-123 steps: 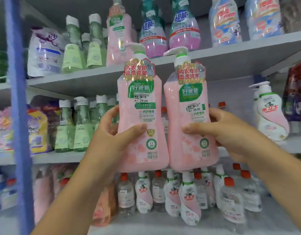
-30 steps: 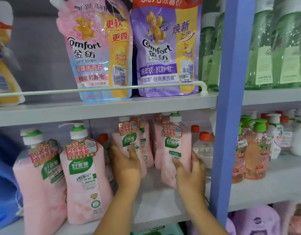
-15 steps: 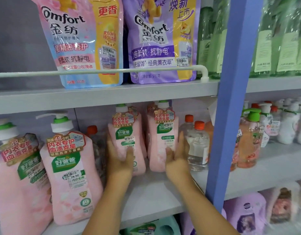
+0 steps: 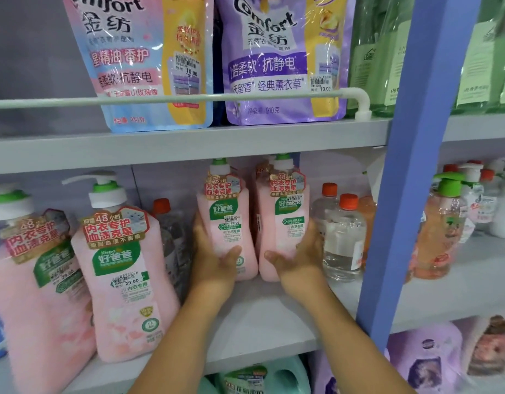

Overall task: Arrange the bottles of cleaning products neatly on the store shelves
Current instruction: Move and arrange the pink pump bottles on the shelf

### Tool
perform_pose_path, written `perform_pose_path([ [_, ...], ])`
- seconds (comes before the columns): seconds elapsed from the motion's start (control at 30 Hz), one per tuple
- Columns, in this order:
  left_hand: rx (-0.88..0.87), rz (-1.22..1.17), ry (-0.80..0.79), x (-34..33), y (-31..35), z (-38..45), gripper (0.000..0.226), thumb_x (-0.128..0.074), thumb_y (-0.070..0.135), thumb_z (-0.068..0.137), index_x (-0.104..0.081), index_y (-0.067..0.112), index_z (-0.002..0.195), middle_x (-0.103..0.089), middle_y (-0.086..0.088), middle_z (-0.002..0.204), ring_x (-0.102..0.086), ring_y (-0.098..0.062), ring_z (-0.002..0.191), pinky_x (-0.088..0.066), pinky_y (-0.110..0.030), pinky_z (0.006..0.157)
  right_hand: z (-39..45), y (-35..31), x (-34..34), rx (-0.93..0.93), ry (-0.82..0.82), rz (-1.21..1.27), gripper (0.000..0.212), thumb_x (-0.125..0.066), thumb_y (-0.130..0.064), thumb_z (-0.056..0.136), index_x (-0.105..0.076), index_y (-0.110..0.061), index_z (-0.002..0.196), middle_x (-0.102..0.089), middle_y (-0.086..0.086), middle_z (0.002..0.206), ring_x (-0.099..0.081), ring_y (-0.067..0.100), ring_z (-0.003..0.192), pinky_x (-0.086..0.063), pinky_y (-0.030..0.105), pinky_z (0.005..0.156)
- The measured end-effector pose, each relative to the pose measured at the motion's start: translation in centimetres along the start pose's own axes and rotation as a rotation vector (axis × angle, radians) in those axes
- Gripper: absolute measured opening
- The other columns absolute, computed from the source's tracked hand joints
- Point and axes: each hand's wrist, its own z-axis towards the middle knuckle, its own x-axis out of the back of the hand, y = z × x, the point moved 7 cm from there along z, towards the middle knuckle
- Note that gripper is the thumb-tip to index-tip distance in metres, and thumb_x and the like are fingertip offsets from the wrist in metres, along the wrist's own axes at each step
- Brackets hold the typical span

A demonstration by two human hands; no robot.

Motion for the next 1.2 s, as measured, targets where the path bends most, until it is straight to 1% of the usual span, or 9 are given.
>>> perform_pose_path([
  [0.07,-0.008,0.049,0.002,0.0,0.3,-0.1,0.095,-0.074,-0.013,0.081,-0.018,0.011,0.154,-0.053,0.02,0.116,-0.056,0.029,0.094,-0.045,0.002,0.073,-0.2,-0.1,0.1,0.0,0.01,0.017,0.105,-0.095,-0.027,0.057,-0.035,-0.023,0.143,-0.05,-0.002,0.122,-0.049,0.023,0.116,-0.047,0.044,0.099],
  [0.27,0.026,0.294,0.006,1.4,2.9,-3.9,0.094,-0.071,0.029,0.091,-0.007,0.035,0.16,-0.033,0.002,0.161,-0.034,-0.007,0.145,-0.029,-0.03,0.12,-1.7,-1.2,1.0,0.007,0.028,-0.107,0.123,-0.095,-0.029,0.064,-0.017,-0.017,0.158,-0.024,0.01,0.155,-0.035,0.031,0.14,-0.042,0.044,0.111],
  [0.37,-0.104,0.271,0.033,4.0,7.1,-9.8,0.055,-0.066,0.022,0.096,-0.047,0.039,0.145,-0.048,0.017,0.151,-0.042,0.003,0.139,-0.038,-0.027,0.115,-4.8,-3.4,2.5,0.017,0.081,-0.015,0.113,-0.091,-0.02,0.071,-0.02,-0.018,0.159,-0.023,0.009,0.153,-0.038,0.031,0.139,-0.041,0.037,0.11],
  [0.5,-0.361,0.29,0.47,14.3,10.6,-15.4,0.025,-0.064,0.013,0.087,-0.07,0.027,0.107,-0.07,0.01,0.118,-0.069,-0.02,0.106,-0.053,-0.025,0.089,-10.7,-8.8,0.2,0.177,-0.059,0.179,0.074,-0.083,-0.019,0.081,-0.043,-0.026,0.142,-0.042,-0.011,0.137,-0.049,0.011,0.126,-0.044,0.037,0.108],
  [0.63,-0.406,0.509,0.792,22.6,9.2,-15.1,0.035,-0.065,0.026,0.086,-0.064,0.007,0.115,-0.059,0.005,0.115,-0.059,-0.035,0.104,-0.045,-0.03,0.093,-14.1,-12.1,-7.5,0.077,-0.468,0.288,0.069,-0.085,-0.042,0.076,-0.043,-0.045,0.131,-0.05,-0.018,0.137,-0.052,-0.003,0.122,-0.046,0.023,0.102],
  [0.8,0.077,0.368,0.524,24.1,4.5,-12.5,0.077,-0.086,0.036,0.076,-0.041,0.041,0.139,-0.055,0.014,0.128,-0.063,-0.021,0.113,-0.049,-0.039,0.093,-16.2,-12.9,-12.2,0.052,-0.507,0.3,0.102,-0.093,-0.038,0.063,-0.031,-0.047,0.143,-0.046,-0.021,0.139,-0.051,-0.004,0.123,-0.048,0.021,0.1],
  [0.97,0.087,0.33,0.394,24.7,4.7,-12.0,0.065,-0.083,0.029,0.08,-0.042,0.058,0.121,-0.057,0.033,0.11,-0.061,0.0,0.102,-0.05,-0.032,0.085,-15.6,-12.7,-11.9,0.051,-0.479,0.238,0.1,-0.093,-0.034,0.064,-0.032,-0.047,0.142,-0.053,-0.022,0.135,-0.058,-0.002,0.117,-0.055,0.031,0.099],
  [1.13,0.075,0.232,0.309,23.8,4.6,-12.3,0.063,-0.08,0.015,0.083,-0.047,0.059,0.114,-0.065,0.032,0.104,-0.062,0.017,0.092,-0.044,-0.014,0.077,-15.1,-12.3,-8.6,0.084,-0.409,0.17,0.086,-0.091,-0.03,0.069,-0.034,-0.057,0.128,-0.048,-0.032,0.122,-0.05,-0.02,0.108,-0.046,0.003,0.076],
  [1.2,0.081,0.188,0.245,22.9,4.0,-12.2,0.063,-0.078,0.011,0.084,-0.051,0.052,0.124,-0.068,0.023,0.113,-0.064,0.013,0.098,-0.047,-0.018,0.081,-14.8,-11.3,-6.6,0.079,-0.406,0.161,0.085,-0.089,-0.029,0.072,-0.036,-0.057,0.132,-0.047,-0.039,0.121,-0.047,-0.023,0.112,-0.047,0.006,0.083],
])
